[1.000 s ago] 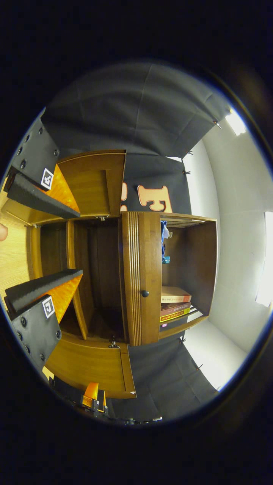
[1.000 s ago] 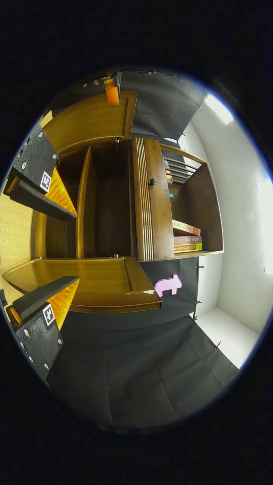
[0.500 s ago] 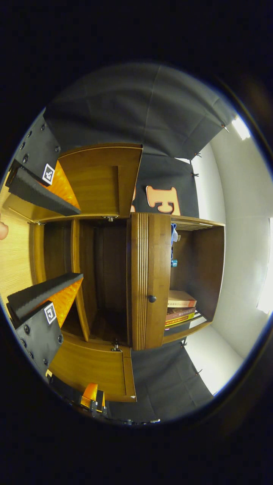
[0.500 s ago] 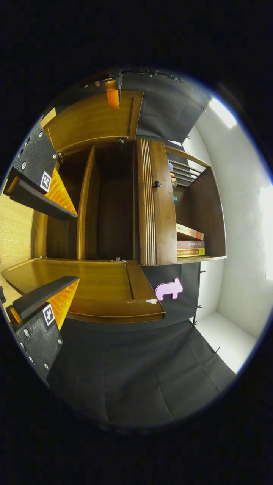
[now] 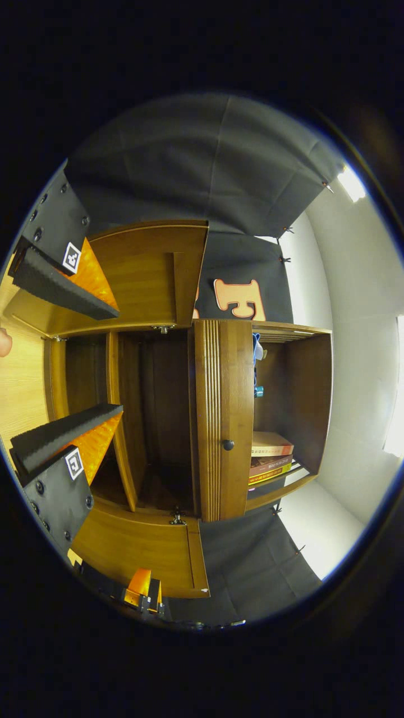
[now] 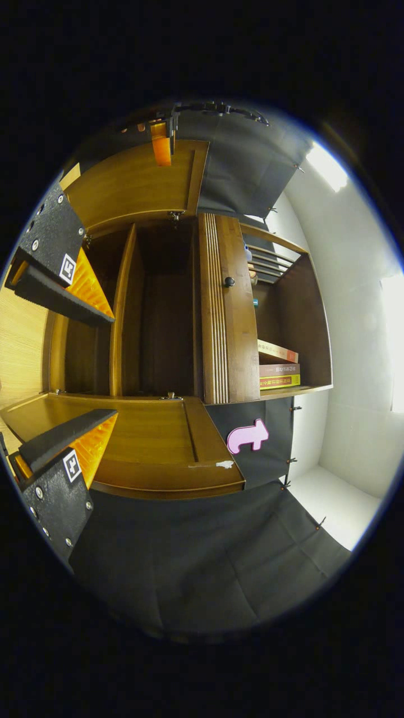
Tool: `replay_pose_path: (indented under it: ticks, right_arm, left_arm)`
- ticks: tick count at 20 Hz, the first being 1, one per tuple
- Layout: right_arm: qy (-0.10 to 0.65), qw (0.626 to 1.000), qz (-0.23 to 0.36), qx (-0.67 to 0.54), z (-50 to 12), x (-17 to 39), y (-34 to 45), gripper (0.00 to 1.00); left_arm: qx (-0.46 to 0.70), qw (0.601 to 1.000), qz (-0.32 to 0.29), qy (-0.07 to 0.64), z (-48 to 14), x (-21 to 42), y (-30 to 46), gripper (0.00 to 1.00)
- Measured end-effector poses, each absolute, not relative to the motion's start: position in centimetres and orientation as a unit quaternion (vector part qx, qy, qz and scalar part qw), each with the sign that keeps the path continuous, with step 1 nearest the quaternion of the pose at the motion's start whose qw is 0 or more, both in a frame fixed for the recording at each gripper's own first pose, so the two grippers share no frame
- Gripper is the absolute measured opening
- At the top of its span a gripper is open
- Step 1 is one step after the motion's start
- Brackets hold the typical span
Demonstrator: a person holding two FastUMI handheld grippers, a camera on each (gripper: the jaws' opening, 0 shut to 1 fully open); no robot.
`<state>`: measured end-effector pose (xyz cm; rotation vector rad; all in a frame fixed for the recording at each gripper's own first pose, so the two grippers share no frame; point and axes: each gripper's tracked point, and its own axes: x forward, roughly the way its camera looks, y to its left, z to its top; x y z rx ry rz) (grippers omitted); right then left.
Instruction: Open the right door of the double-door shoe cabinet with the right hand, and open the left door with the left hand.
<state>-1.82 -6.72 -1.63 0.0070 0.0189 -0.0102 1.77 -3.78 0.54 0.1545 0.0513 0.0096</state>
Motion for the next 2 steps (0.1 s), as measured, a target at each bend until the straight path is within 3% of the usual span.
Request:
replay_pose_path:
  ticks: [2]
  right_arm:
    - [0.01,1.0,-0.004,0.004,-1.82,-1.71,-6.57,0.91]
  left_arm:
    - [0.075,0.997,0.002,0.029,0.23,1.74,-3.78,0.99]
